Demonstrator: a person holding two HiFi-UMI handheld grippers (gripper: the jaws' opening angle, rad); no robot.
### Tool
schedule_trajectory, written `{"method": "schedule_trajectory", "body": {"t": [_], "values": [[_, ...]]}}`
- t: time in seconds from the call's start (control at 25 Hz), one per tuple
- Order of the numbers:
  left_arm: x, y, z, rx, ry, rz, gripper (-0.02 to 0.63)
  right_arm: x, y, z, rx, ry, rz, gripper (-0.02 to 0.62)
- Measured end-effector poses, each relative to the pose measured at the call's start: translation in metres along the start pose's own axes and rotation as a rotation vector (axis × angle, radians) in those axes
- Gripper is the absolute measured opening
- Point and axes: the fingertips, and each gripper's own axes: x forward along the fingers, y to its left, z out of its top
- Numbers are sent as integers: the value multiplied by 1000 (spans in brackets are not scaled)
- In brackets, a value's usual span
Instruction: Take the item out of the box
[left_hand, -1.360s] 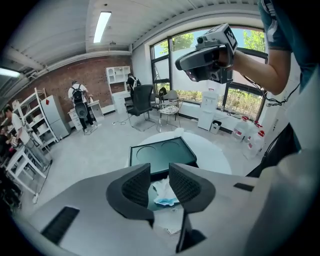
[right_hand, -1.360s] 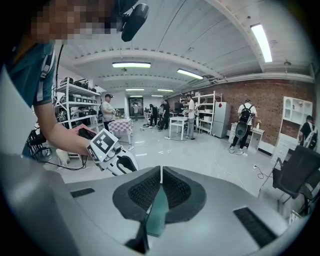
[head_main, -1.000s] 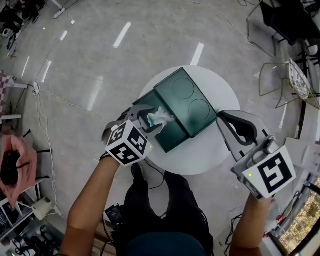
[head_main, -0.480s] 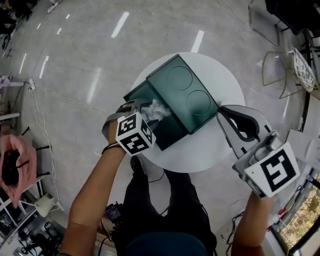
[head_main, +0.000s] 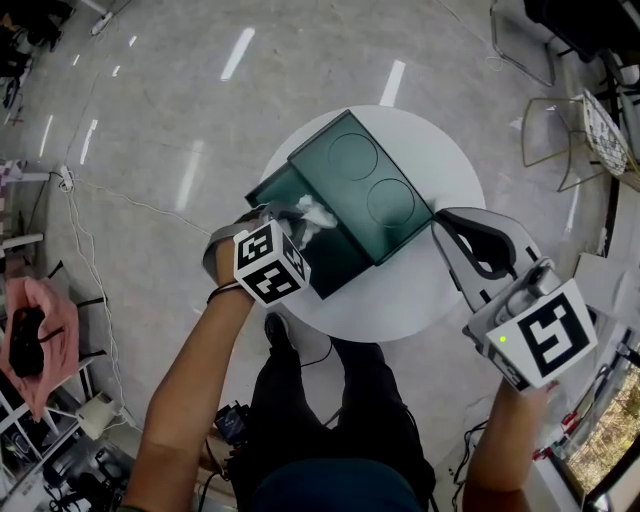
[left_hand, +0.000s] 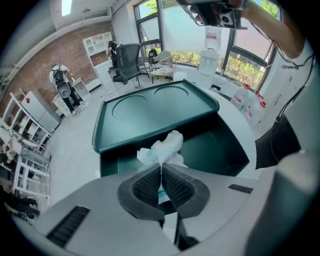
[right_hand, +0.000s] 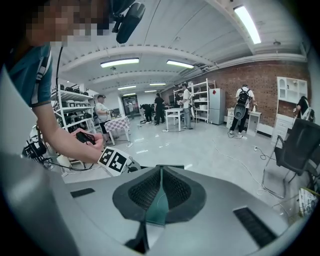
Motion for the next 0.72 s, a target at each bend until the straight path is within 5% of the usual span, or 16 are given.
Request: {"method": "schedule_trajectory", "body": {"t": [0.28, 0.72], "values": [[-75, 7, 8, -48, -87, 69, 21, -31, 25, 33, -22, -26, -24, 40], [-298, 9, 12, -114, -272, 212, 20, -112, 120, 148, -94, -85, -45, 40]]}}
